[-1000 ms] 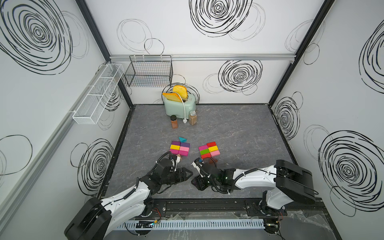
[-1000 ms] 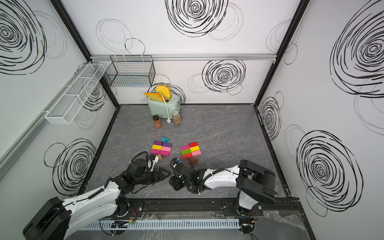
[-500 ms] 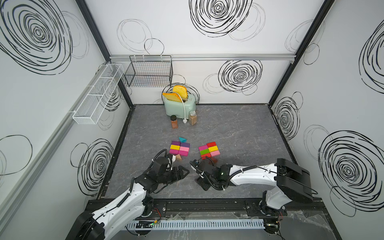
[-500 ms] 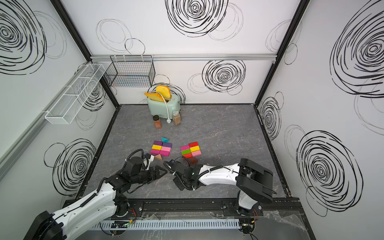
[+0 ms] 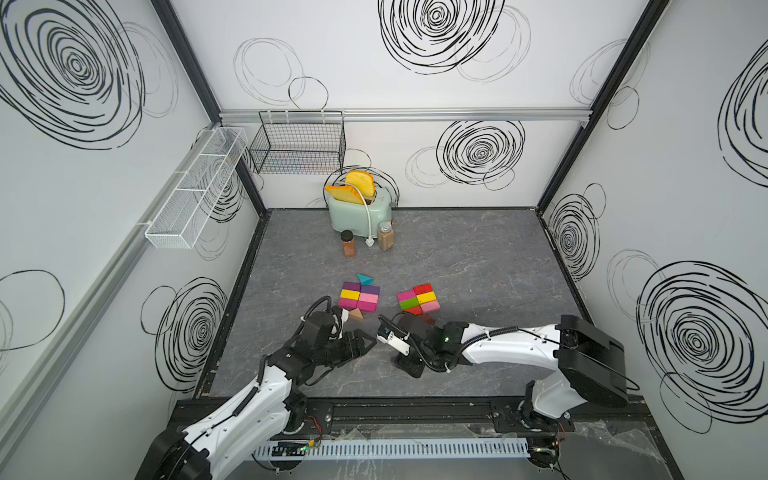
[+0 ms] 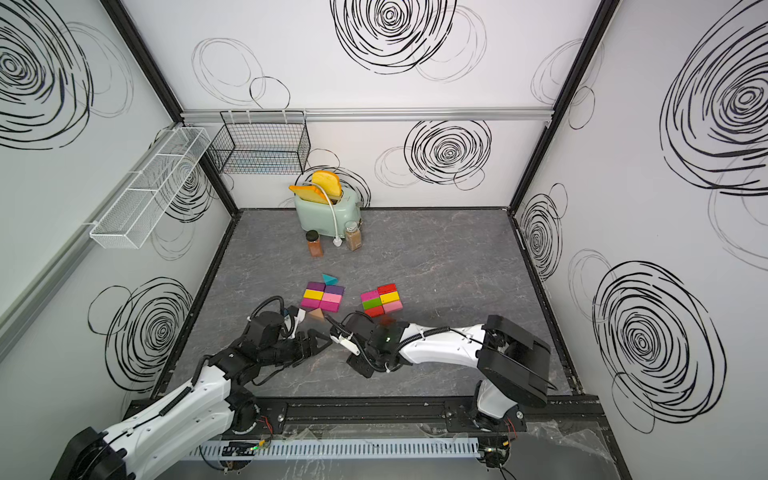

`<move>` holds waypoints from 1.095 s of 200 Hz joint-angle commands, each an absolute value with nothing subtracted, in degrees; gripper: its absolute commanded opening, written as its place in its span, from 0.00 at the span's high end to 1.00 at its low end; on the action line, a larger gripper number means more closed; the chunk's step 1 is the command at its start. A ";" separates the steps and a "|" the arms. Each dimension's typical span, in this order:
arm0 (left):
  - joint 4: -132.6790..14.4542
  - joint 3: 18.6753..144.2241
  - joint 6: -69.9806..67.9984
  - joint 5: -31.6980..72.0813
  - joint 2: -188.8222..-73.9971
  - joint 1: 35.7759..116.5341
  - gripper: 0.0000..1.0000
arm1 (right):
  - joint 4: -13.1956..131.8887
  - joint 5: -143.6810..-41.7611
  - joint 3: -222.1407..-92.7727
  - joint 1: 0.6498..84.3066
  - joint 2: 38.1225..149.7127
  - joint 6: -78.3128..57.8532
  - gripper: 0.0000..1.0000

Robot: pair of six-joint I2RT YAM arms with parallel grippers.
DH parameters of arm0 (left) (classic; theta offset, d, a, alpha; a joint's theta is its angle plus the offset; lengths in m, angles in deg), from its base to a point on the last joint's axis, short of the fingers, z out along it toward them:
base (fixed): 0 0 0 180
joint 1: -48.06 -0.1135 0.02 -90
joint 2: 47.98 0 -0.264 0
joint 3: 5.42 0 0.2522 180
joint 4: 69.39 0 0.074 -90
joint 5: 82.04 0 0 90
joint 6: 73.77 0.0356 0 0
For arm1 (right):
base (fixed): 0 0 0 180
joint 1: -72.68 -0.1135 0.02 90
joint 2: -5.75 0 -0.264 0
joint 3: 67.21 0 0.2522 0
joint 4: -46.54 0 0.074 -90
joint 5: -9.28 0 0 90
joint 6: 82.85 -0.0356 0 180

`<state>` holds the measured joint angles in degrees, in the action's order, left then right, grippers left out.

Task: Assemble a piece of candy with building blocks
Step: Pick up the building block from the center of the board.

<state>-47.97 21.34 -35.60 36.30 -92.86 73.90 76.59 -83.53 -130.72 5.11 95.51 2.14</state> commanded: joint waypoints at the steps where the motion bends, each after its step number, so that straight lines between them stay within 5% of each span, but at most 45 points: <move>1: -48.83 22.61 -35.00 37.88 -92.69 73.11 0.22 | 80.44 -84.18 -132.44 5.69 96.01 6.77 0.51; 219: -50.09 21.44 -36.23 39.59 -92.72 71.26 0.23 | 83.25 -88.18 -133.29 6.16 98.94 16.82 0.51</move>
<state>-48.04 21.34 -35.69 38.73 -93.02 71.89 81.40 -87.25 -132.80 5.87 97.89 14.92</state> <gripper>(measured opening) 0.775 0.489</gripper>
